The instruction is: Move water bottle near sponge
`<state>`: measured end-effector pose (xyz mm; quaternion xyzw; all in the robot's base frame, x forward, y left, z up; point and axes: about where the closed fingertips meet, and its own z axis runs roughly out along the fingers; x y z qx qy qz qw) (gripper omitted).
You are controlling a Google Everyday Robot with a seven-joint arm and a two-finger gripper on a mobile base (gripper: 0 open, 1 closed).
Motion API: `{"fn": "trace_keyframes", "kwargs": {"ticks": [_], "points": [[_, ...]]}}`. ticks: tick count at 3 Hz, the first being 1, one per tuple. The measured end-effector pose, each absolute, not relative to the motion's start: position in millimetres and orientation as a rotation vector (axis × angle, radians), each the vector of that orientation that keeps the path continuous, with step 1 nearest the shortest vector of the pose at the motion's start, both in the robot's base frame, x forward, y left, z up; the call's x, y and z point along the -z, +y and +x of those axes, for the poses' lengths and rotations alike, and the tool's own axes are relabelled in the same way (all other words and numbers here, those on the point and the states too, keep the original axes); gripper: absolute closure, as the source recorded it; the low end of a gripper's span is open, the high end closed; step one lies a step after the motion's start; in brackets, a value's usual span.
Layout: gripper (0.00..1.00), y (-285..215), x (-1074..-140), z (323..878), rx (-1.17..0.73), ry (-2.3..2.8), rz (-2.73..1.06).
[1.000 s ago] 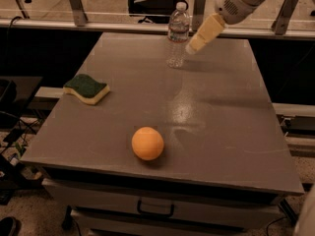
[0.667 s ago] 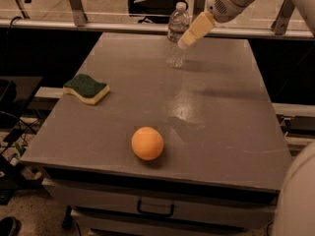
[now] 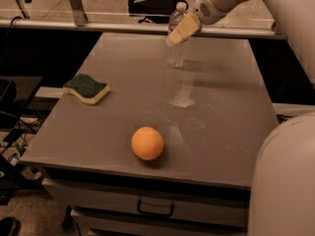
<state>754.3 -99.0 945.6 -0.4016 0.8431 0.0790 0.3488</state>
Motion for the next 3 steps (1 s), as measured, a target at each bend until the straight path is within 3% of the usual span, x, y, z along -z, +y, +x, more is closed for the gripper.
{"fn": "trace_keyframes", "kwargs": {"ticks": [1,2,3], "points": [[0.0,-89,-941,763,-0.236,2.169,-1.03],[0.17,-83,-942,766,-0.257,2.144,-1.03],[0.49,-75,-948,761,-0.282,2.116,-1.053]]}}
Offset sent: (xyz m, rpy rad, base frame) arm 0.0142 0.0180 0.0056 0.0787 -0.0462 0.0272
